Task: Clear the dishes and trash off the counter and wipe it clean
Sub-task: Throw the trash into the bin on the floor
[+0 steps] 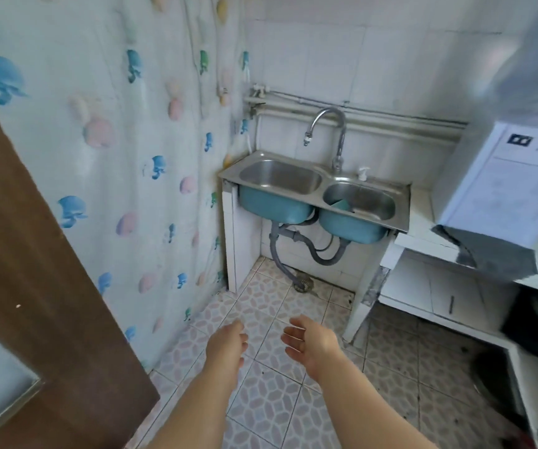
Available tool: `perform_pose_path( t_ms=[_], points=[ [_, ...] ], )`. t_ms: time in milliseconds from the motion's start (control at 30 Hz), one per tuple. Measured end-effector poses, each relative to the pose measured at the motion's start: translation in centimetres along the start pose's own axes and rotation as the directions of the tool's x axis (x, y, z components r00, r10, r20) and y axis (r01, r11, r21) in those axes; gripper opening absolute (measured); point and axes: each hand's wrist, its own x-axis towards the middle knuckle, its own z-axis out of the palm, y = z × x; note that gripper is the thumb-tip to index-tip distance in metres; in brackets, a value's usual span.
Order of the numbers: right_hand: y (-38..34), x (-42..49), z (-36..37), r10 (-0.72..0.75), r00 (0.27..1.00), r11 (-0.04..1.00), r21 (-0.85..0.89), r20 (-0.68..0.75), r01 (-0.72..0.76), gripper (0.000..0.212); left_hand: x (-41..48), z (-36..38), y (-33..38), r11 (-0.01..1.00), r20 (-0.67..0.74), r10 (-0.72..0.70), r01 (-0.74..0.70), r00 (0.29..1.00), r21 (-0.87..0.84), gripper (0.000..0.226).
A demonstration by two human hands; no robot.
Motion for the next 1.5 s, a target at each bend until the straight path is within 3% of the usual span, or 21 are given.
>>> perform_pose_path(
  t_ms=[467,600,867,1200,1500],
  points=[
    [-12.5,2.1,-24.9,-0.124,0.97,0.932,0.31,-0.21,0.186,0.022,-5.2,27.9,-0.1,0.978,0.267,0.048,-0.1,0.962,0.184,0.018],
    [-14.1,2.0,-31.5,-0.114,0.95,0.883,0.408,-0.292,0.231,0.016,-7.6,34.7,-0.7,0.964,0.376,0.05,-0.143,0.925,0.223,0.019],
    [-16.4,3.0,-41.1,-0.111,0.892,0.801,0.492,-0.438,0.341,0.026,-9.4,46.7,-1.0,0.922,0.462,0.033,-0.206,0.886,0.329,0.016],
    [-25.2,6.9,-50.2,-0.081,0.769,0.693,0.519,-0.635,0.501,0.033,-8.2,62.9,1.5,0.87,0.699,-0.062,-0.304,0.712,0.387,0.023],
    [-30.1,10.0,-55.1,-0.045,0.669,0.628,0.5,-0.742,0.597,0.014,-5.1,74.6,4.6,0.72,0.809,-0.072,-0.531,0.584,0.447,0.019]
  ],
)
